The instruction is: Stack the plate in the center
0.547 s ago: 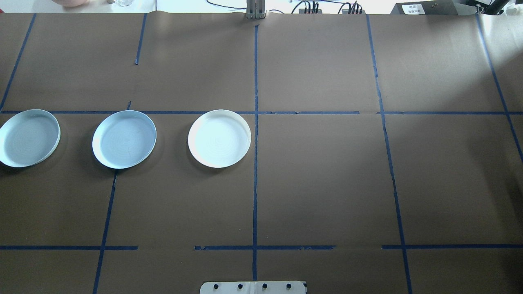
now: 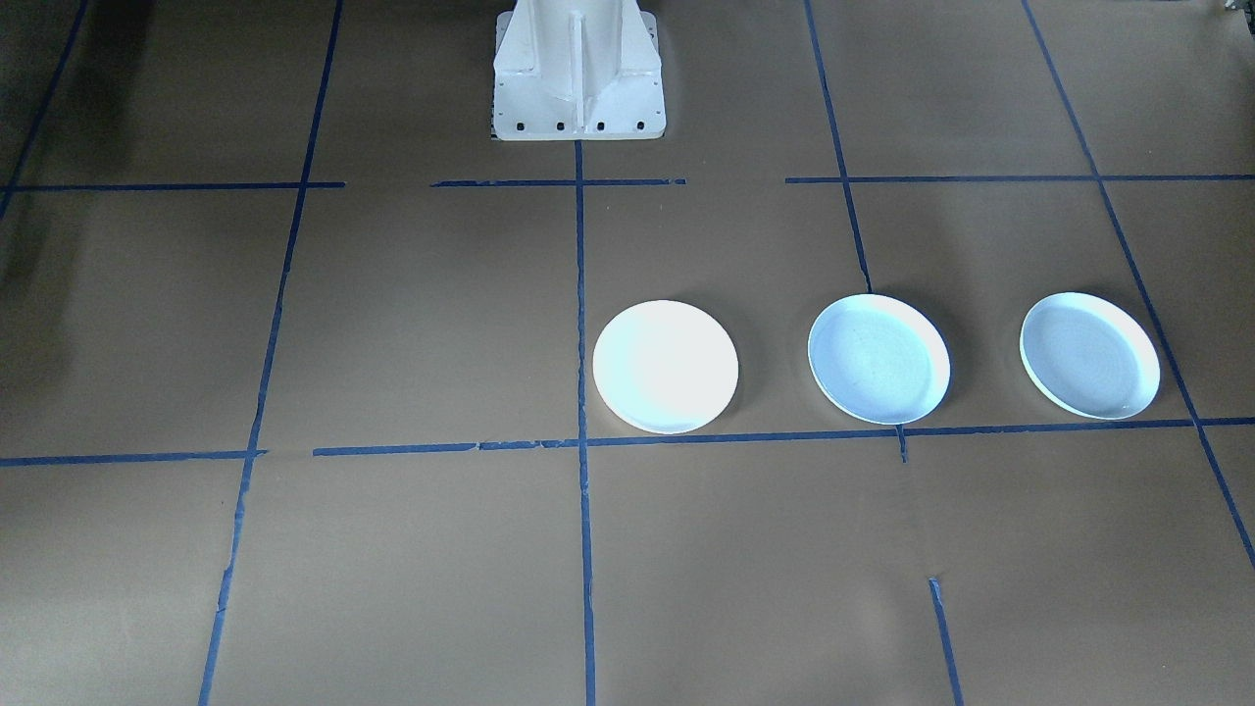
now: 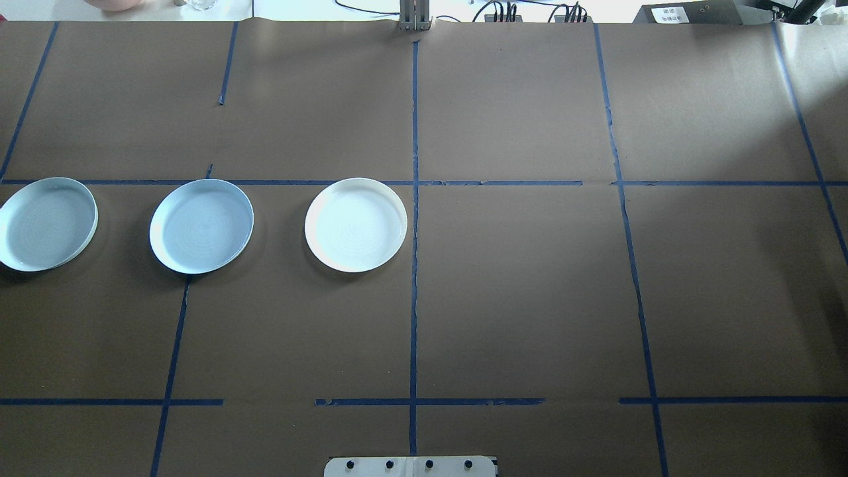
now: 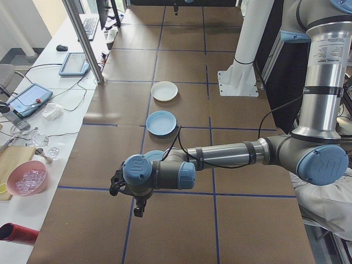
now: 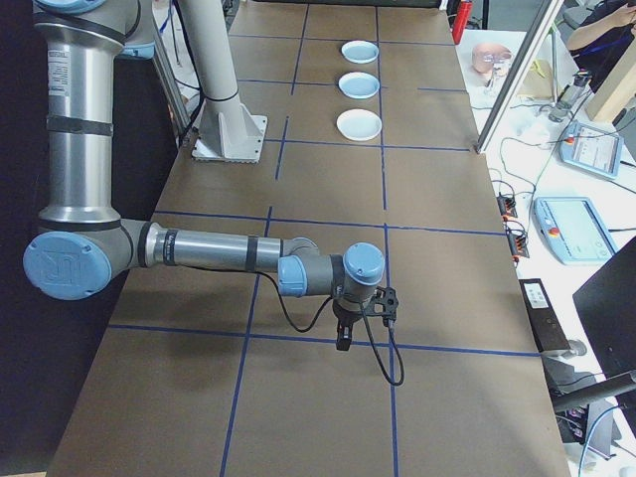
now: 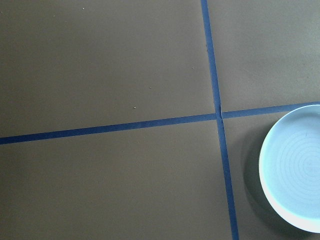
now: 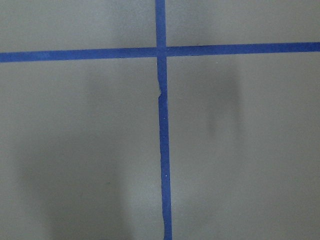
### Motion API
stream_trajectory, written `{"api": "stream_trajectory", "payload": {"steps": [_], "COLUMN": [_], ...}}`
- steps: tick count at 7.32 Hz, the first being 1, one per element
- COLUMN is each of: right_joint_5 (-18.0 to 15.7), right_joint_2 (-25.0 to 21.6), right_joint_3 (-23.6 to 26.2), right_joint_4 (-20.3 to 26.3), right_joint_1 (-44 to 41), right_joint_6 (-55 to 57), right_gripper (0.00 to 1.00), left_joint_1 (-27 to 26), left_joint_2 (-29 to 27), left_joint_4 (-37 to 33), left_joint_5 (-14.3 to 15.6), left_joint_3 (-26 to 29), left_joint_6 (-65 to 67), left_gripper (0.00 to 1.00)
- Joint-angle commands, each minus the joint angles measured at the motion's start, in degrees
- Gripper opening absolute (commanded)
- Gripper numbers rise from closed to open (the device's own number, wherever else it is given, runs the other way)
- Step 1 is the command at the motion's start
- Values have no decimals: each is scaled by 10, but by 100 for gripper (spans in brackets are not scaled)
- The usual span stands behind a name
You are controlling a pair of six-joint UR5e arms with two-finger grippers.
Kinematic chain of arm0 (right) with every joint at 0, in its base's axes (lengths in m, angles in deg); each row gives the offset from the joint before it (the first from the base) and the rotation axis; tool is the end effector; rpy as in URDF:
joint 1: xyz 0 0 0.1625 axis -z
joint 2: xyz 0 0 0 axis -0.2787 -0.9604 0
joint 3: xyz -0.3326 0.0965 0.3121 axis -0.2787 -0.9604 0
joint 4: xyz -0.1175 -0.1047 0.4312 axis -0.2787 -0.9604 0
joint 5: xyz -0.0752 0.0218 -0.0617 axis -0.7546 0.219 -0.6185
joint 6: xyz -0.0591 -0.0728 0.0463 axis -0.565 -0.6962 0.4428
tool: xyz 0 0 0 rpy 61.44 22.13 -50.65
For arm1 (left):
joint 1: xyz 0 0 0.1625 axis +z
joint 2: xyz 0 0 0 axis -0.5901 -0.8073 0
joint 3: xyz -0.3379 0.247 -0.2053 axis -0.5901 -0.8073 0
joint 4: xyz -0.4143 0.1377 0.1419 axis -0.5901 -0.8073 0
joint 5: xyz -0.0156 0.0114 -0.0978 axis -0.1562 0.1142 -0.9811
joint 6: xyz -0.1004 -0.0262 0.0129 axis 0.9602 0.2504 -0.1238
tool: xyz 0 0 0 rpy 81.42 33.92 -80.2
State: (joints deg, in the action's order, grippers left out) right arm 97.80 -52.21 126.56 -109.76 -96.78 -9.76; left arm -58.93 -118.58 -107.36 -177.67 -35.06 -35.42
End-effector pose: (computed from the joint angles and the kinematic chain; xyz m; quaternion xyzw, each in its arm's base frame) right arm -0.0204 -0.5102 0.7358 -0.0436 -0.3572 0.0105 0.9330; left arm -0.1050 -0.5506 0.7519 0.0697 0.4003 0.0453 0.9126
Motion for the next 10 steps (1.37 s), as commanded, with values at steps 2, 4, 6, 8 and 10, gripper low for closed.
{"api": "stream_trajectory", "payload": {"steps": [2,4,6,8,10], "right_joint_5": [0,0,0,0,0], "right_joint_2": [0,0,0,0,0], "right_joint_3": [0,0,0,0,0], "right_joint_4": [0,0,0,0,0], "right_joint_1": [0,0,0,-1,0], "right_joint_6": [0,0,0,0,0], "right_gripper": [100,100,100,100,100], "left_joint_1": [10,82,157,183,202], "left_joint_2": [-6,-24,-52,-67,-66], "left_joint_4": [-35,-79,-88,-96,-115], "left_joint_5": [-16,-41,-33,-33,-25], "left_joint_3": [63,81,85,104,125], "left_joint_6": [1,133,210,262,260], "left_gripper": [100,100,99,99,99]}}
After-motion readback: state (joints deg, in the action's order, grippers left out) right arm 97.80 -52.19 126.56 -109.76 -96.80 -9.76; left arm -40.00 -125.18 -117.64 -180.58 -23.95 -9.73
